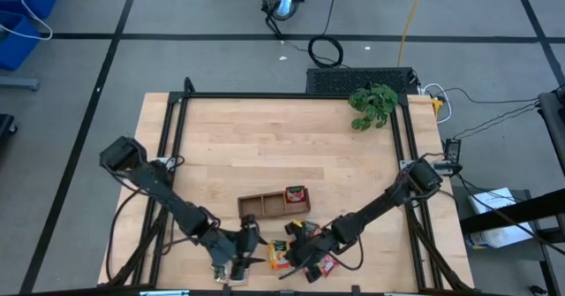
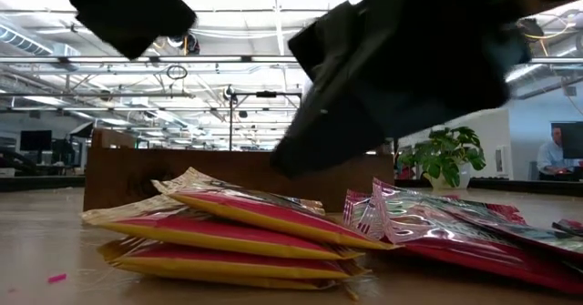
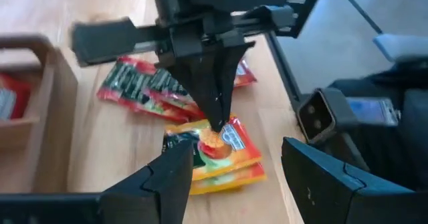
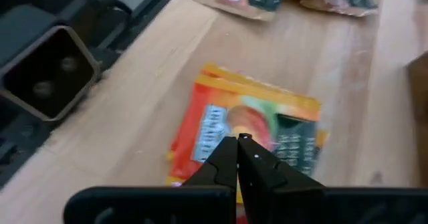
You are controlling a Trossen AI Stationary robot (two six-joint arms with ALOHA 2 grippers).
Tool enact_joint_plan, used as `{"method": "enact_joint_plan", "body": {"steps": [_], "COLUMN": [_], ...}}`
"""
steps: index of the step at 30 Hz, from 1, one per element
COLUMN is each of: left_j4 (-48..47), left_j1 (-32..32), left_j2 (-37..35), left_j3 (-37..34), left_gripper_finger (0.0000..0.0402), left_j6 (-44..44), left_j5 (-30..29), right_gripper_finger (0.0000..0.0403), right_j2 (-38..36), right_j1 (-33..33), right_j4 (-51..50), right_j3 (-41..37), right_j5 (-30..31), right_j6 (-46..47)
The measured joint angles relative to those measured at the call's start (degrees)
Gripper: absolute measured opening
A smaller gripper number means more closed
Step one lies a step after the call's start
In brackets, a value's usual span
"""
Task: Pick & Place Tea
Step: Put the yellow tea bag into the middle section of the wooden organizer
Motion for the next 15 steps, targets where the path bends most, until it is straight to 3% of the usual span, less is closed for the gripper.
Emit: {"method": "enact_joint_plan", "body": {"steps": [15], "left_j4": [-0.1], "left_j1": [2.3], "left_j2": [3.4], "left_j3": [0.2], "left_gripper_finger": [0.0227], "left_j6": [-11.1], "left_j5": [2.4], "right_gripper_finger": [0.0000], "right_j2": [3.2], "right_j1": [-2.5], "right_j4": [2.9], "right_j3": [-0.8], "right_j5": [-7.4], "right_j6": [-4.7]}}
